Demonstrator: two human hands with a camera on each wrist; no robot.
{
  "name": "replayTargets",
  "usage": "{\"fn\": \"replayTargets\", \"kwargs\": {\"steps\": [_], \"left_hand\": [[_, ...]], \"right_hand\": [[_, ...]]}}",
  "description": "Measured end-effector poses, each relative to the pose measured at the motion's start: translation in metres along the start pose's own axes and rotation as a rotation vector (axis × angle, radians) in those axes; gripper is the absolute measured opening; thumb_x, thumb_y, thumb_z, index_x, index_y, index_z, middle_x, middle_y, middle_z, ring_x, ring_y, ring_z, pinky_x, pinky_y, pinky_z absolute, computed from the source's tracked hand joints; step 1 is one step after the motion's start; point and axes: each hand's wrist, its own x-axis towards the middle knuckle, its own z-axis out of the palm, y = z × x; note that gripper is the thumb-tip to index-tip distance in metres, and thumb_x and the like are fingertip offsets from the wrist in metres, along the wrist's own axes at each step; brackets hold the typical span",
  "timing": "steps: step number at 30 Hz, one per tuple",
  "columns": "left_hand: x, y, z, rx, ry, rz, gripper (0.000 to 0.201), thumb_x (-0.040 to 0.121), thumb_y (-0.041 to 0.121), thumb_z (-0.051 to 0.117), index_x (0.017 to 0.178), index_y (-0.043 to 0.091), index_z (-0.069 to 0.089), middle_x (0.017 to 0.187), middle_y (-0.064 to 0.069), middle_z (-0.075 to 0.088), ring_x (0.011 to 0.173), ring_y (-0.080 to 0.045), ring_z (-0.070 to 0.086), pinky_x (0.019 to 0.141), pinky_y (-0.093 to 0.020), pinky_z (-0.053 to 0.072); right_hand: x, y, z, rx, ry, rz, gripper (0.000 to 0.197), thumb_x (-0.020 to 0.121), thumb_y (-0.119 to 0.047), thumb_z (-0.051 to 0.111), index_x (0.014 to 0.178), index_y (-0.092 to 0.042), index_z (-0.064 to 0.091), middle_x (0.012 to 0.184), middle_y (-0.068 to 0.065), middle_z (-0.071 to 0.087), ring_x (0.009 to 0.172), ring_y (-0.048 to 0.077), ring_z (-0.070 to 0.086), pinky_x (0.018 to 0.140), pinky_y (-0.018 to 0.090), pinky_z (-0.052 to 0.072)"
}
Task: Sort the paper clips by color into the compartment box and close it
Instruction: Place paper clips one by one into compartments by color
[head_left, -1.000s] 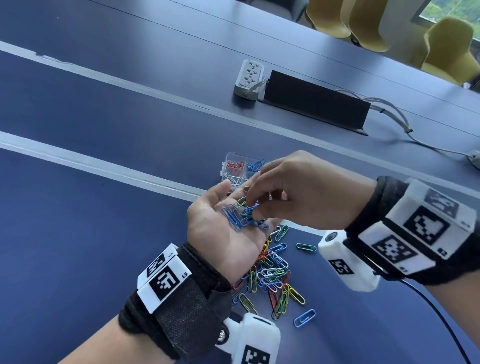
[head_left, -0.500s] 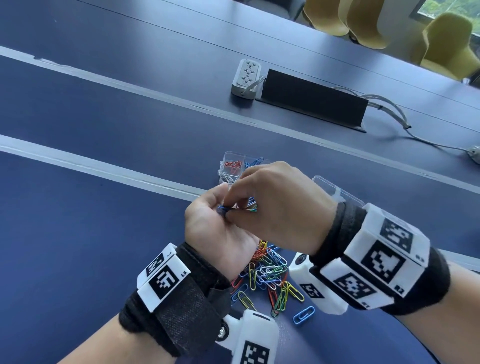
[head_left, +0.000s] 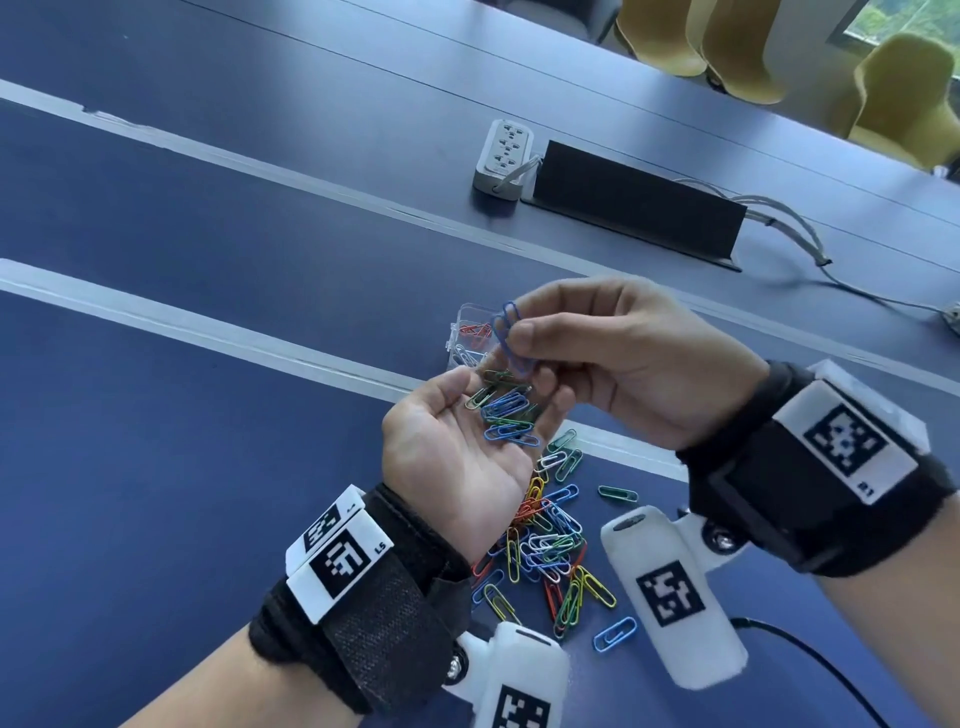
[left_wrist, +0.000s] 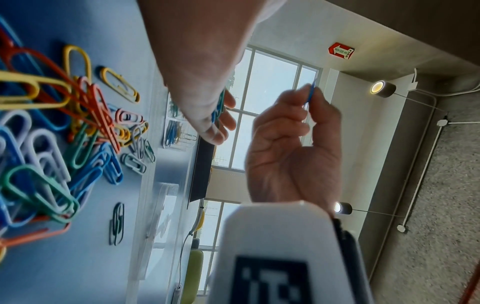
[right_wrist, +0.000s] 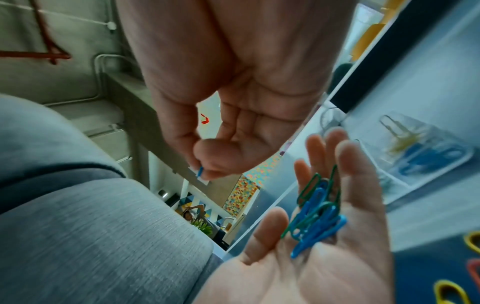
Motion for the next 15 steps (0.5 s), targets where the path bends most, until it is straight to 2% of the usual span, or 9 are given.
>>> {"fn": "replayTargets", "kwargs": {"steps": [2, 3, 4, 6, 9, 10, 12, 14, 15], "left_hand": [[0.000, 0.000, -0.001, 0.010, 0.021, 0.002, 0.043, 0.092, 0.019, 0.029, 0.071, 0.002, 0.062, 0.069, -0.012, 0.061, 0.058, -0.025, 0.058, 0.063, -0.034, 0.055], [0.000, 0.001, -0.001, 0.023, 0.022, -0.003, 0.040, 0.092, 0.020, 0.029, 0.077, 0.002, 0.061, 0.071, -0.012, 0.062, 0.058, -0.024, 0.059, 0.062, -0.032, 0.052], [0.000, 0.001, -0.002, 0.037, 0.013, -0.012, 0.036, 0.091, 0.020, 0.029, 0.084, 0.003, 0.060, 0.076, -0.013, 0.063, 0.062, -0.024, 0.060, 0.065, -0.032, 0.050], [-0.001, 0.002, -0.003, 0.058, -0.013, -0.034, 0.035, 0.086, 0.020, 0.032, 0.100, 0.001, 0.058, 0.088, -0.017, 0.063, 0.072, -0.028, 0.061, 0.074, -0.035, 0.052], [-0.003, 0.002, -0.003, 0.048, -0.017, -0.054, 0.039, 0.082, 0.018, 0.034, 0.112, 0.003, 0.053, 0.098, -0.022, 0.063, 0.086, -0.035, 0.061, 0.090, -0.043, 0.049], [-0.003, 0.001, -0.003, 0.047, -0.009, -0.052, 0.038, 0.082, 0.018, 0.035, 0.111, 0.003, 0.054, 0.101, -0.023, 0.063, 0.091, -0.037, 0.061, 0.096, -0.046, 0.045], [-0.003, 0.000, -0.001, 0.054, 0.011, -0.041, 0.039, 0.081, 0.018, 0.036, 0.111, 0.001, 0.055, 0.109, -0.024, 0.062, 0.104, -0.040, 0.058, 0.103, -0.051, 0.039], [-0.003, 0.000, 0.000, 0.071, 0.039, -0.034, 0.039, 0.082, 0.017, 0.037, 0.110, 0.000, 0.058, 0.106, -0.023, 0.065, 0.107, -0.037, 0.060, 0.097, -0.049, 0.044], [-0.003, 0.000, 0.000, 0.078, 0.048, -0.041, 0.038, 0.085, 0.017, 0.036, 0.111, 0.001, 0.058, 0.105, -0.023, 0.066, 0.107, -0.036, 0.060, 0.093, -0.046, 0.048]], "right_hand": [[-0.001, 0.006, -0.004, 0.118, -0.025, 0.066, 0.020, 0.072, -0.005, 0.063, 0.091, -0.008, 0.071, 0.066, 0.006, 0.062, 0.050, 0.012, 0.052, 0.045, 0.019, 0.050], [-0.001, 0.009, -0.005, 0.148, -0.016, 0.095, 0.023, 0.075, -0.003, 0.062, 0.095, -0.006, 0.070, 0.067, 0.006, 0.062, 0.050, 0.012, 0.053, 0.046, 0.019, 0.050], [-0.002, 0.010, -0.006, 0.177, -0.004, 0.123, 0.023, 0.077, -0.001, 0.057, 0.096, -0.005, 0.069, 0.066, 0.005, 0.061, 0.050, 0.011, 0.052, 0.045, 0.018, 0.050], [-0.004, 0.012, -0.009, 0.309, 0.020, 0.197, 0.026, 0.078, -0.003, 0.040, 0.084, -0.007, 0.065, 0.063, 0.003, 0.053, 0.046, 0.009, 0.045, 0.037, 0.016, 0.043], [-0.007, 0.008, -0.014, 0.480, 0.000, 0.273, 0.016, 0.070, -0.015, 0.034, 0.071, -0.012, 0.050, 0.060, 0.002, 0.038, 0.043, 0.010, 0.030, 0.034, 0.015, 0.020], [-0.008, 0.008, -0.014, 0.450, -0.009, 0.279, 0.012, 0.073, -0.018, 0.036, 0.070, -0.015, 0.047, 0.058, 0.000, 0.036, 0.043, 0.009, 0.025, 0.036, 0.016, 0.015], [-0.011, 0.010, -0.012, 0.236, 0.001, 0.254, 0.017, 0.082, -0.024, 0.045, 0.067, -0.017, 0.051, 0.051, -0.004, 0.033, 0.041, 0.009, 0.020, 0.037, 0.014, 0.010], [-0.015, 0.012, -0.005, -0.133, 0.017, 0.119, 0.019, 0.087, -0.019, 0.057, 0.071, -0.010, 0.061, 0.044, -0.006, 0.040, 0.039, 0.008, 0.028, 0.033, 0.017, 0.019], [-0.018, 0.012, -0.001, -0.355, -0.003, 0.020, 0.016, 0.085, -0.017, 0.063, 0.075, -0.005, 0.064, 0.044, -0.006, 0.046, 0.040, 0.005, 0.033, 0.037, 0.017, 0.026]]}}
